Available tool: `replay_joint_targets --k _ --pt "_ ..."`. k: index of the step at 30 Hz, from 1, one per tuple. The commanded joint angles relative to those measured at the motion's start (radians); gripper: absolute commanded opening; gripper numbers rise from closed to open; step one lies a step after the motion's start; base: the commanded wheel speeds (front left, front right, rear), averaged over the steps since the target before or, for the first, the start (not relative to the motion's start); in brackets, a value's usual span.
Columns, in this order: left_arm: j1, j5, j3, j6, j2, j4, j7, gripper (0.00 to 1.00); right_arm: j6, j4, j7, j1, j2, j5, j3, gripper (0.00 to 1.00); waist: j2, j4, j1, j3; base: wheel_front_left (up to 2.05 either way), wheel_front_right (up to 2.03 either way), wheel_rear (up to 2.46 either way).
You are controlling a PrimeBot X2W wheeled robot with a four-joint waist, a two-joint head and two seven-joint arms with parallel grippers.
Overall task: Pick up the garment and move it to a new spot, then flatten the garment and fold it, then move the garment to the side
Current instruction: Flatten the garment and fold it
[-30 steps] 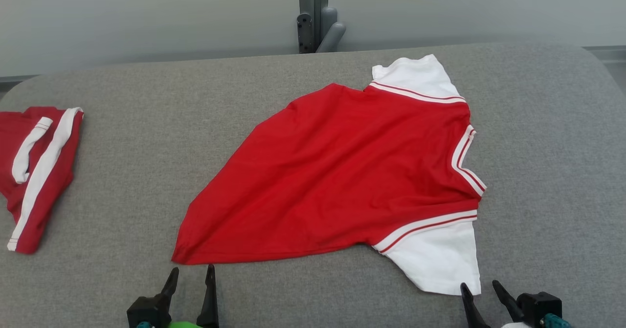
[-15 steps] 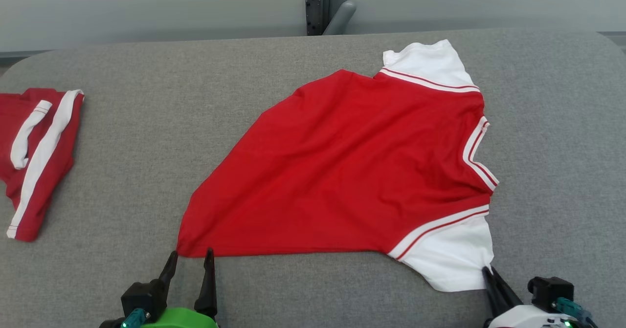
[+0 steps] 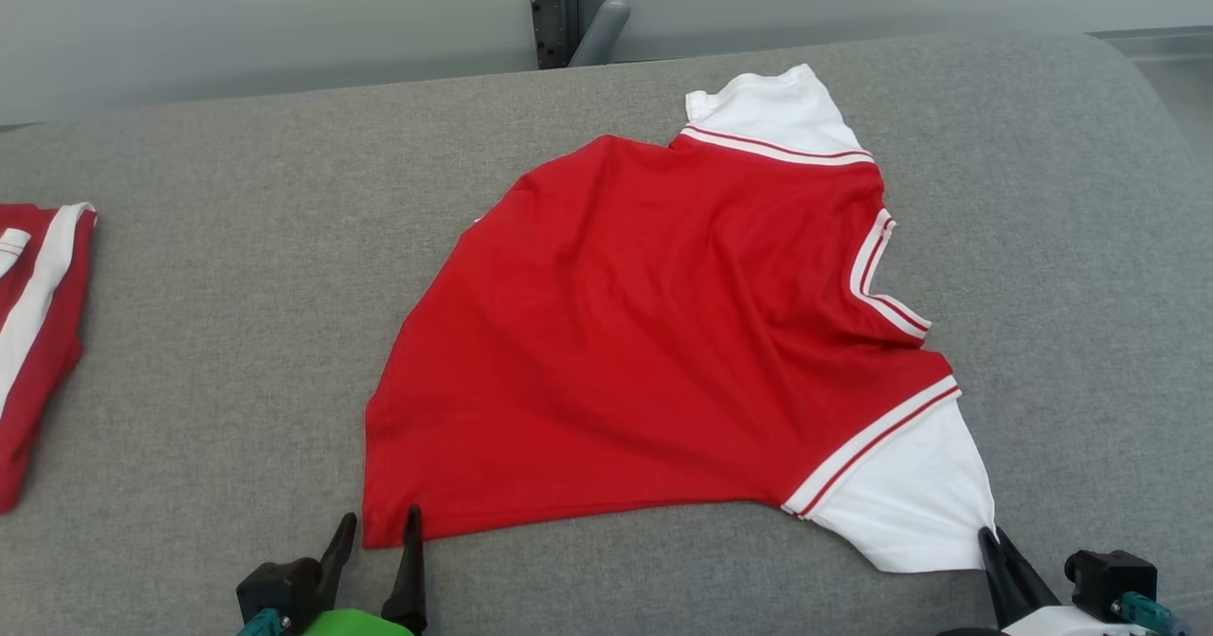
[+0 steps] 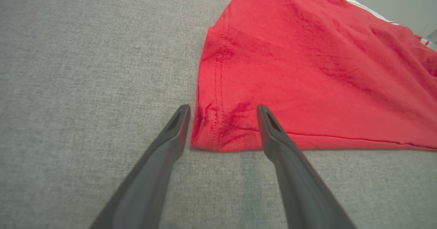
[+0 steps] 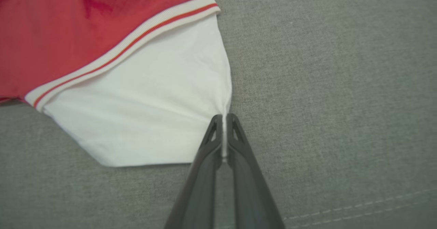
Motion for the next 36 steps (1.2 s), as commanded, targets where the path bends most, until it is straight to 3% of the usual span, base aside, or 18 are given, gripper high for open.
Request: replay_joint_targets --k 1,12,13,16,17,21,27,32,36 --pt "-0.008 -0.008 0.000 -0.002 0.004 0.004 0.000 1.00 -0.002 -0.003 0.000 -0.003 -0.003 -0.006 0.000 0.00 -0.0001 -0.004 0.0000 0.004 0.00 0.00 0.00" --pt "-0.030 -0.031 0.000 0.001 0.003 0.047 0.000 1.00 -0.002 -0.018 0.000 -0.021 -0.013 -0.001 0.010 0.00 -0.0001 -0.022 0.0000 0.015 0.00 0.00 0.00" --pt "-0.031 -0.030 -0.003 0.001 0.003 0.050 0.000 0.94 -0.002 -0.018 0.000 -0.022 -0.013 -0.002 0.011 0.00 -0.0001 -0.024 0.0000 0.015 0.00 0.00 0.00" --pt "-0.036 -0.024 -0.009 -0.001 0.003 0.052 0.000 0.09 -0.002 -0.018 0.000 -0.026 -0.010 -0.001 0.012 0.00 -0.0001 -0.027 0.0000 0.015 0.00 0.00 0.00" --pt "-0.037 -0.023 -0.011 -0.002 0.003 0.050 0.000 0.00 -0.002 -0.019 0.000 -0.026 -0.010 0.000 0.011 0.00 -0.0001 -0.027 0.0000 0.015 0.00 0.00 0.00" --pt "-0.033 -0.009 0.000 -0.006 0.004 0.017 0.000 0.00 -0.002 -0.041 0.000 -0.028 -0.006 0.011 -0.001 0.00 -0.0001 -0.026 0.0000 0.009 0.00 0.00 0.00" --pt "-0.034 0.024 0.050 -0.019 0.003 -0.196 0.000 0.00 -0.002 -0.204 0.000 -0.079 -0.004 0.064 -0.045 0.00 -0.0001 -0.028 0.0000 -0.030 0.00 0.00 0.00" --pt "-0.164 0.126 0.063 -0.033 0.025 -0.358 0.000 0.00 -0.002 -0.390 0.000 -0.213 -0.061 0.112 -0.039 0.00 -0.0001 -0.020 0.0000 -0.078 0.00 0.00 0.00" --pt "-0.284 0.162 0.046 -0.035 0.071 -0.393 0.000 0.00 -0.002 -0.461 0.000 -0.332 -0.121 0.118 -0.016 0.00 -0.0001 -0.017 0.0000 -0.103 0.00 0.00 0.00"
